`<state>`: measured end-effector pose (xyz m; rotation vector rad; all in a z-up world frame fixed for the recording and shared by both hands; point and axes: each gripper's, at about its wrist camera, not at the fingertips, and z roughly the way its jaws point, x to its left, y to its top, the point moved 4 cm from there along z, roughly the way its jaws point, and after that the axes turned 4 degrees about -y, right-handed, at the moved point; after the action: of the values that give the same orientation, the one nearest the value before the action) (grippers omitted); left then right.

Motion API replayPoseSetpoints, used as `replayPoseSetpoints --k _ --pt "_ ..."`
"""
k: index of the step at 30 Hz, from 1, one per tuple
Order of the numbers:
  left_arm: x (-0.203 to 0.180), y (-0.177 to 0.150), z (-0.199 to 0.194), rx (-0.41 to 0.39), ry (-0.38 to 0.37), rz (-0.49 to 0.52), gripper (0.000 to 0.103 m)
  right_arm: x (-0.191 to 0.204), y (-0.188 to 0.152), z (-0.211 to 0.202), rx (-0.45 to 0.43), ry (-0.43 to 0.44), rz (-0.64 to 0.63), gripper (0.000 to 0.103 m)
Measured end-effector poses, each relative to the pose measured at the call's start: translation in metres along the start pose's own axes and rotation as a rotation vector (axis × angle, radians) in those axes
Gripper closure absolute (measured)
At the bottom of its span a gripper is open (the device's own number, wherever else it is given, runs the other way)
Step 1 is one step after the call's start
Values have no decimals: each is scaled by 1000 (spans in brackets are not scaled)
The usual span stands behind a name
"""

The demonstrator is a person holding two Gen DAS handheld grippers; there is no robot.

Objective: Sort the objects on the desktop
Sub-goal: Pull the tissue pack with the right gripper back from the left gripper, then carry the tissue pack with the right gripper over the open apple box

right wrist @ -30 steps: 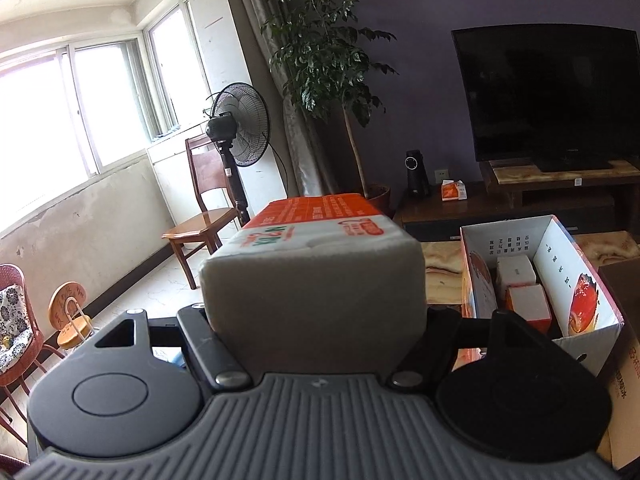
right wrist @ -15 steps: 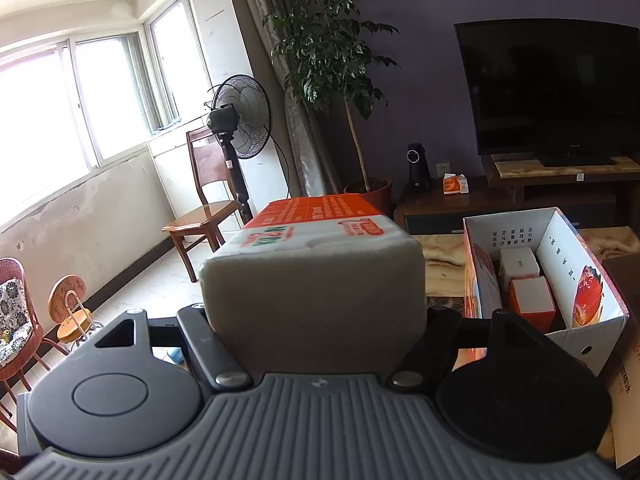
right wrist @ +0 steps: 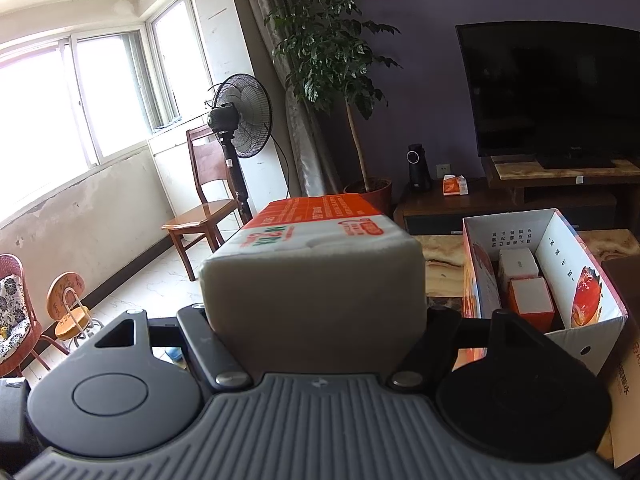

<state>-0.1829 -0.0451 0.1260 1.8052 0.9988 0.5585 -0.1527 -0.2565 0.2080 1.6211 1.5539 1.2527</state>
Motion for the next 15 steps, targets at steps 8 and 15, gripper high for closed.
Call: replayPoseSetpoints --k 8,15 --pt "-11 10 -12 4 4 24 90 -4 0 0 2 3 -3 28" --pt "-12 15 -19 0 24 24 87 -4 -1 0 6 2 -5 28"
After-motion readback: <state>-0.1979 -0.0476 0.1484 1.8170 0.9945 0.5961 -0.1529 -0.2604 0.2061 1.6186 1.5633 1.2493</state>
